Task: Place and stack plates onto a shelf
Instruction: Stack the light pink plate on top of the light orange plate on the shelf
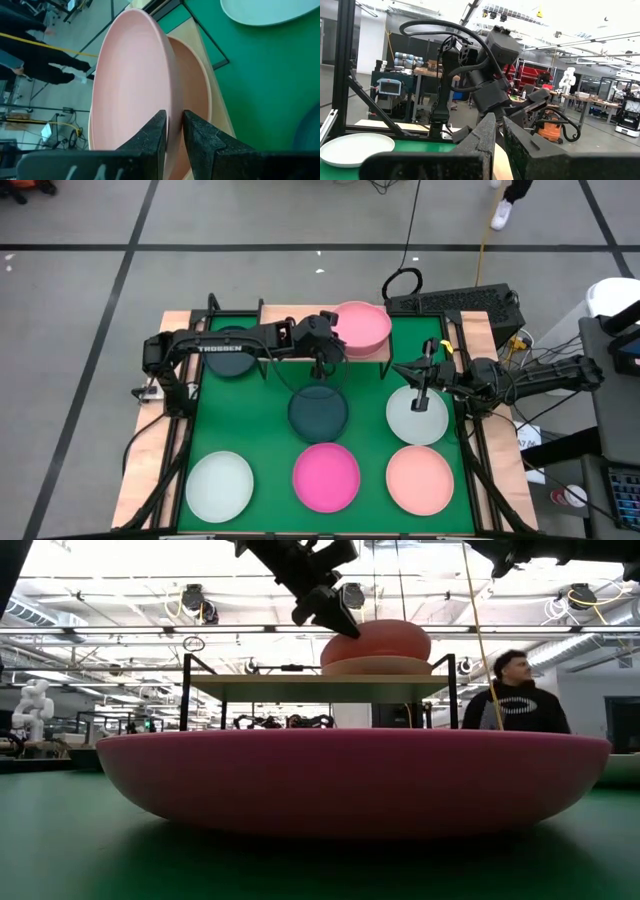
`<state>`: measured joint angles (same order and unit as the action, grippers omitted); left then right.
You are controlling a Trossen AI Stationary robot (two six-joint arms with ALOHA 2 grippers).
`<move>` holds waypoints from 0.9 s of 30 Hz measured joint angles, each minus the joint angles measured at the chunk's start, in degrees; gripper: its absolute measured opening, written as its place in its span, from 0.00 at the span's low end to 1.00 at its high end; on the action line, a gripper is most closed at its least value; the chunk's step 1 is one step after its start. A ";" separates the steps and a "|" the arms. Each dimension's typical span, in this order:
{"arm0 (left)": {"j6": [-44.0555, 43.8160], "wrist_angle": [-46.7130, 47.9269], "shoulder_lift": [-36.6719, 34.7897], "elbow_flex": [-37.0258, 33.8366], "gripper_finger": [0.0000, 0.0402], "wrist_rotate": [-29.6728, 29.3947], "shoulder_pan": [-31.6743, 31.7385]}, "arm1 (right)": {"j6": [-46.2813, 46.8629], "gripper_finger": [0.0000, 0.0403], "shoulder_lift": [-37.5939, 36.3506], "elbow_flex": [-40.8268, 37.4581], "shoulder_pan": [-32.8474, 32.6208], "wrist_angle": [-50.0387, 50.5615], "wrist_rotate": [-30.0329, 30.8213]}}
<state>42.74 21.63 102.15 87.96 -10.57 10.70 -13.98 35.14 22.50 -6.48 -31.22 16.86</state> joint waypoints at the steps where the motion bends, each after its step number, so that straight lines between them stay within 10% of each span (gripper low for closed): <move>1: 0.00 0.00 0.00 0.00 0.17 -0.02 0.00 | 0.00 0.06 0.00 0.00 0.00 0.00 0.00; 27: -2.01 1.16 -0.02 -0.02 0.22 -0.07 -0.33 | 0.00 0.06 0.02 0.00 0.00 0.20 0.02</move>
<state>40.74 22.79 102.13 87.94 -10.64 10.37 -13.98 35.16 22.50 -6.48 -31.03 16.88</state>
